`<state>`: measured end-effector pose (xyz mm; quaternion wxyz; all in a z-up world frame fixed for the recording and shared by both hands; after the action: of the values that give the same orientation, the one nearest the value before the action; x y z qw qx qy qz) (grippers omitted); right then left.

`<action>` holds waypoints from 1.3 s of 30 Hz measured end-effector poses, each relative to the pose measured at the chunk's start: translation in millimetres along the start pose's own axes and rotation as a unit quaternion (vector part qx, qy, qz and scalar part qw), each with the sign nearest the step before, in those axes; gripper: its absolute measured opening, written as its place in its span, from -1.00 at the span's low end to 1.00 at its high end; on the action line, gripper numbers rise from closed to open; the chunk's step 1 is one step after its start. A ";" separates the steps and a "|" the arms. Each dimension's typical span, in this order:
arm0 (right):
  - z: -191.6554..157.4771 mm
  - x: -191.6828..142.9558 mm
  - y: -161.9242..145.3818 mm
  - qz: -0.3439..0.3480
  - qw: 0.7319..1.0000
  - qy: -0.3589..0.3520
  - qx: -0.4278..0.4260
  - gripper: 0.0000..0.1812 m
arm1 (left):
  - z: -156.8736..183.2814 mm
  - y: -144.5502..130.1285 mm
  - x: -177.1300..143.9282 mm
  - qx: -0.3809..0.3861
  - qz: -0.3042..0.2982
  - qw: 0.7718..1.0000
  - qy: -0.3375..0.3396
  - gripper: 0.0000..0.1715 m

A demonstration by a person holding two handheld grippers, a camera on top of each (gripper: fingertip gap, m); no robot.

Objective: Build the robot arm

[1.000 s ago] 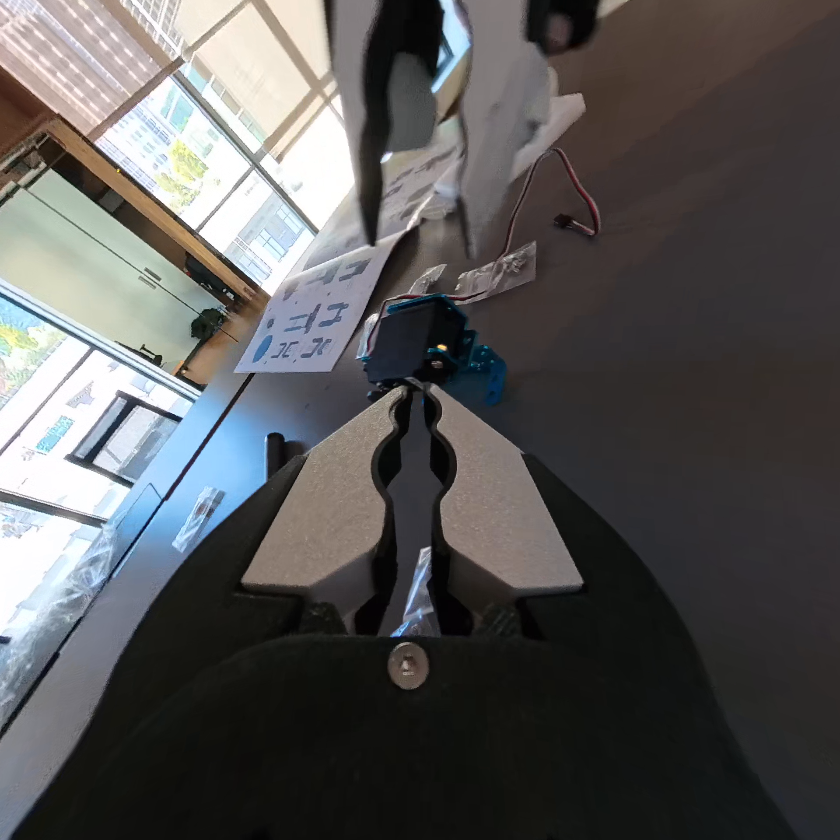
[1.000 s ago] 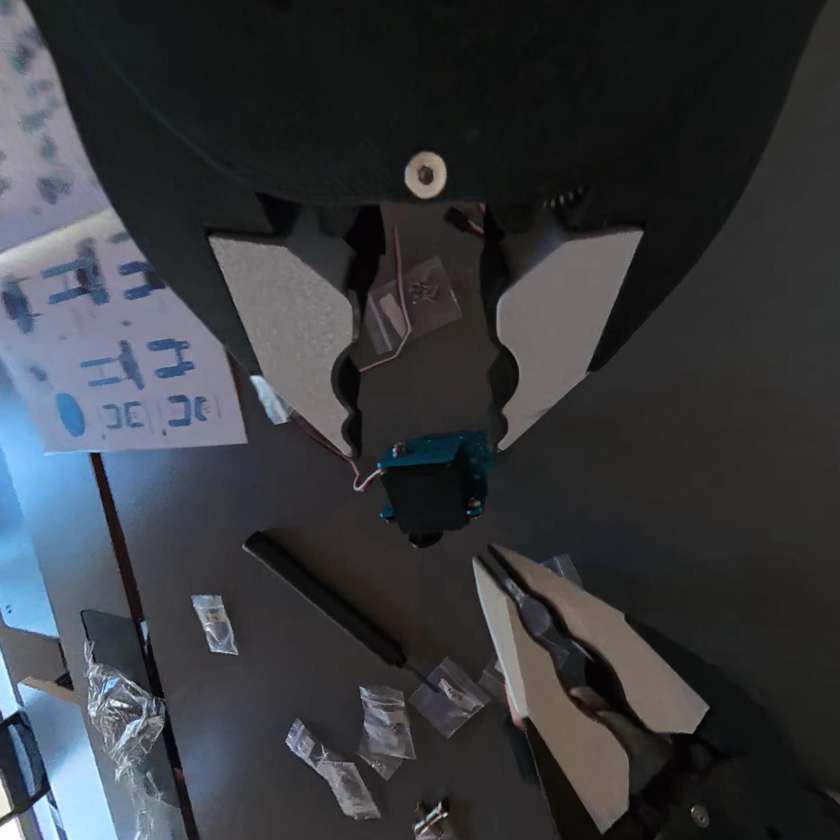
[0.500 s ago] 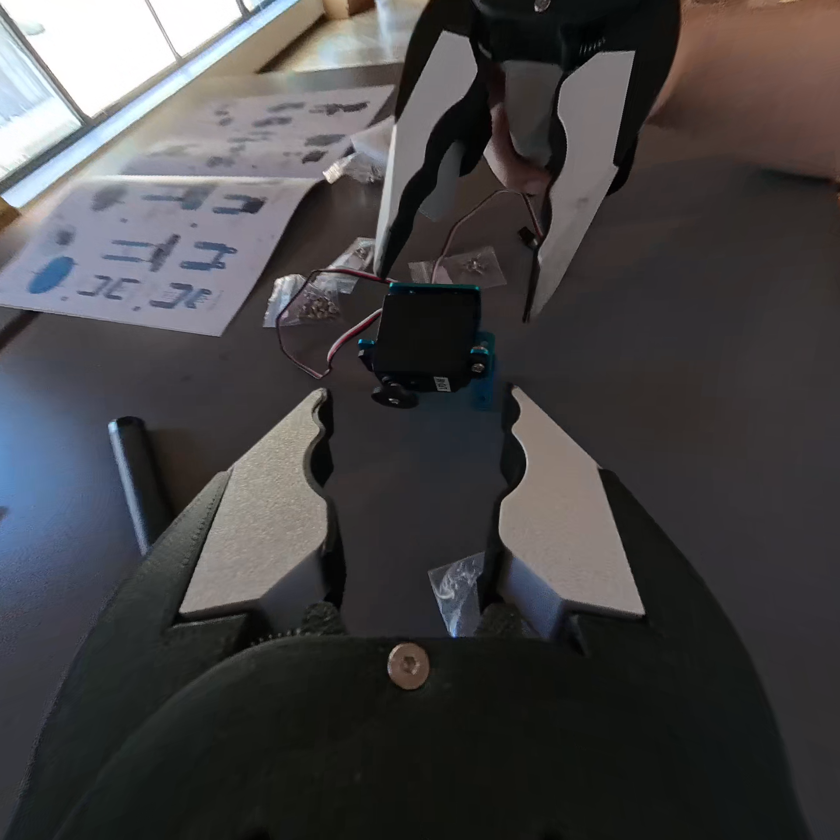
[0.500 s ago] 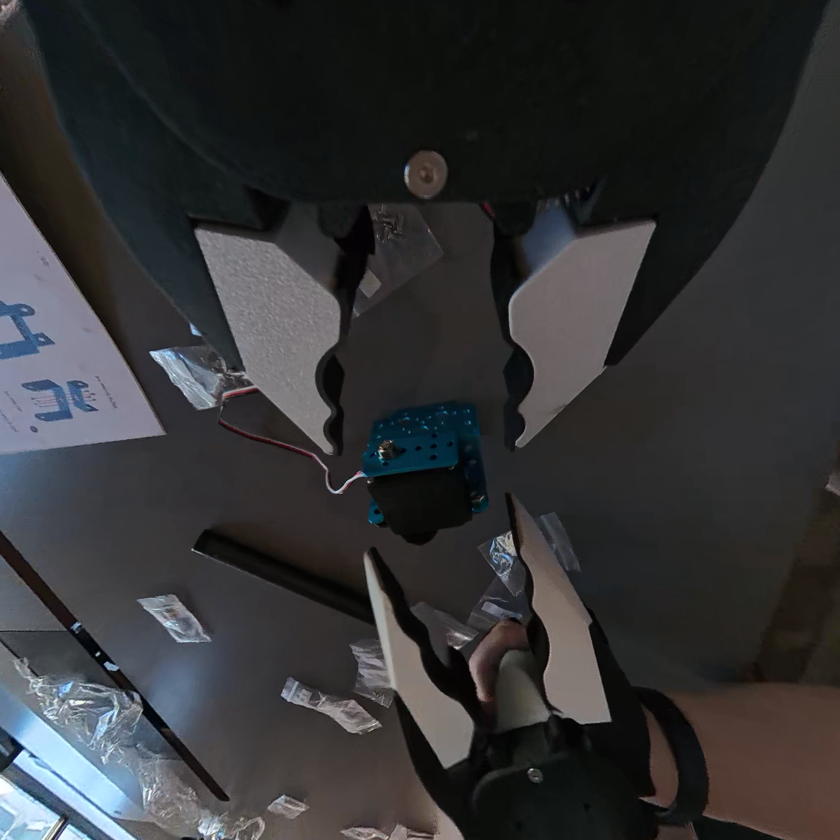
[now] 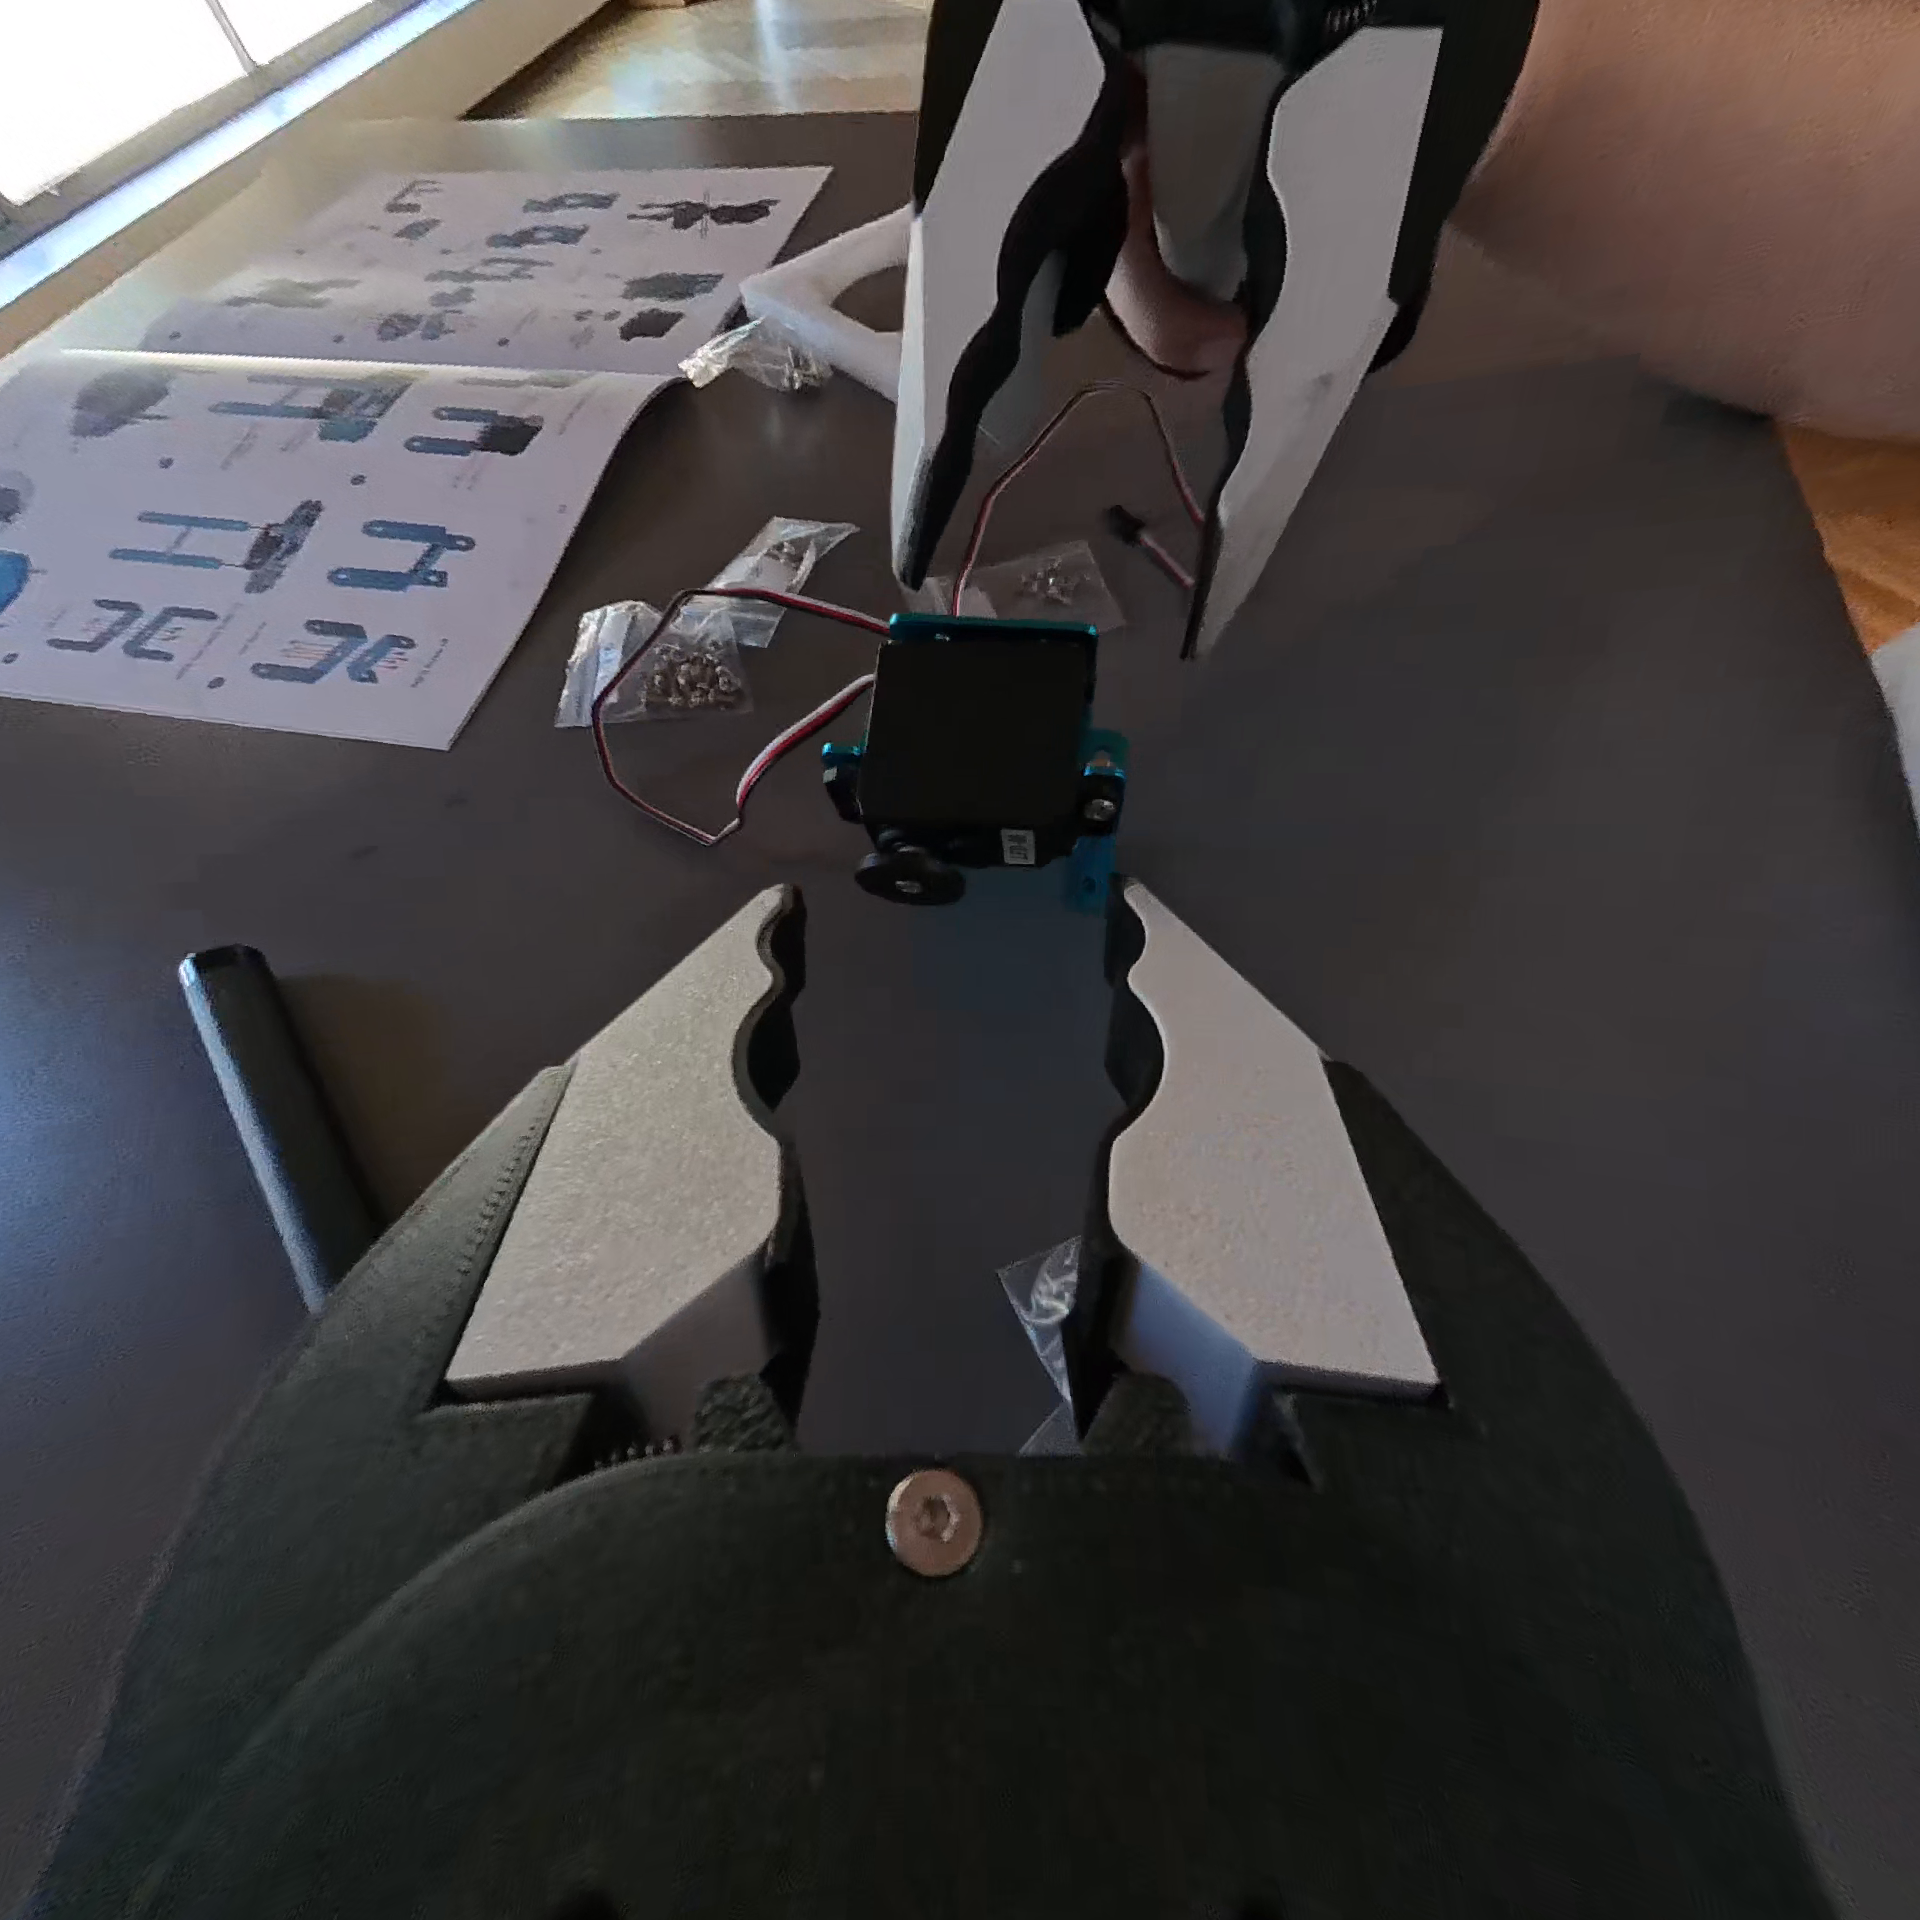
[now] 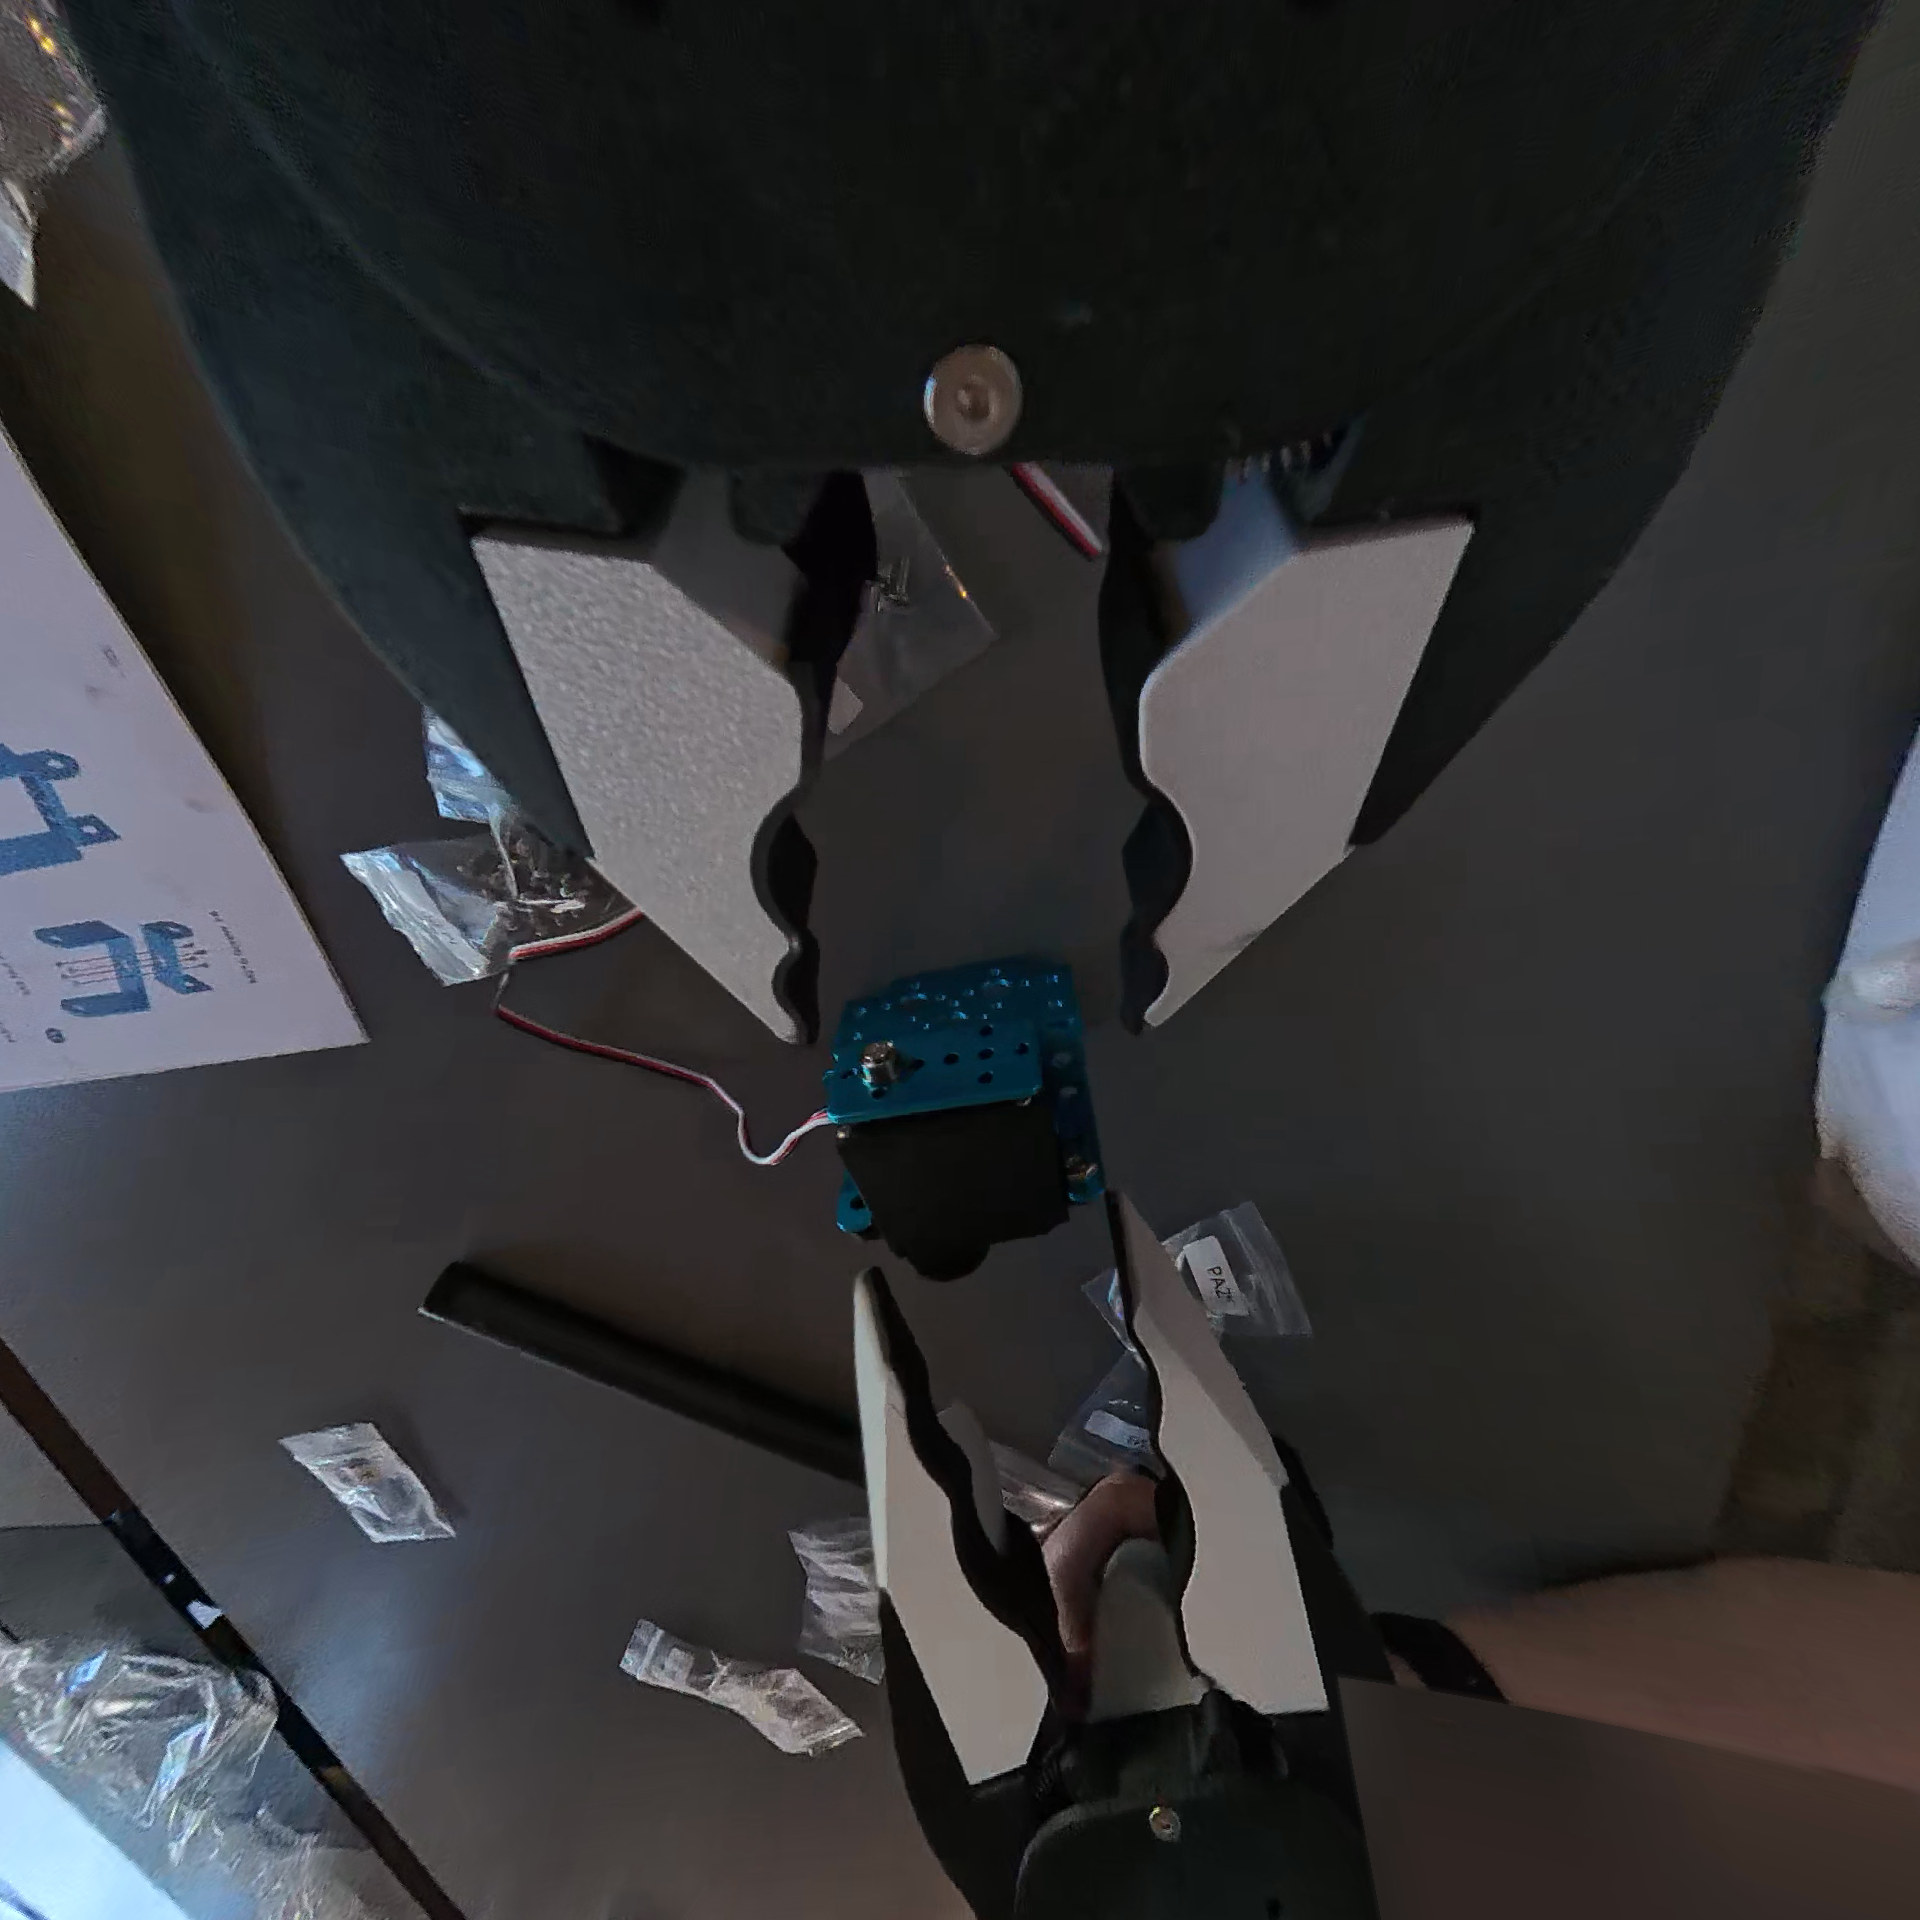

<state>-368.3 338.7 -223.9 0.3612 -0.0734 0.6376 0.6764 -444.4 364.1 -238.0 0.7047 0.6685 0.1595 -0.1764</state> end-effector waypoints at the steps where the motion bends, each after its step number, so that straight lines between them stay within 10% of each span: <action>1: 0.9 -1.7 0.9 -0.003 1.000 0.002 0.005 -0.34 | -0.5 1.8 -1.8 -0.006 0.002 1.000 -0.004 -0.32; 9: 7.6 -45.4 -13.3 -0.027 0.997 -0.029 0.062 -0.34 | -5.0 5.4 -23.8 -0.119 -0.011 0.992 0.044 -0.34; 15: 13.3 -116.5 -58.2 -0.063 0.979 -0.145 0.132 -0.35 | 15.1 21.8 -14.9 -0.284 0.054 0.952 0.099 0.08; 28: 21.5 -185.7 -130.3 -0.093 0.937 -0.294 0.163 -0.62 | 7.7 -0.2 12.8 -0.227 -0.048 0.946 0.228 -0.25; 39: 103.1 -183.7 -172.6 -0.248 0.939 -0.202 0.127 -0.79 | -26.7 -7.3 -3.8 -0.195 -0.058 0.962 0.184 -0.42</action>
<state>-96.8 347.8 -242.6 0.6450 -0.0443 0.5937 0.4790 -450.8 390.6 -244.2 0.7681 0.5287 0.3566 -0.0566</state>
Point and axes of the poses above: each gripper's, where its closed fingertips meet, x out along the fingers, y out of its top, z = x × y across the jaws, the point moved 2 cm from there along -x, back along the fingers, and after that the axes turned 8 degrees about -x, right-handed, at the moved point
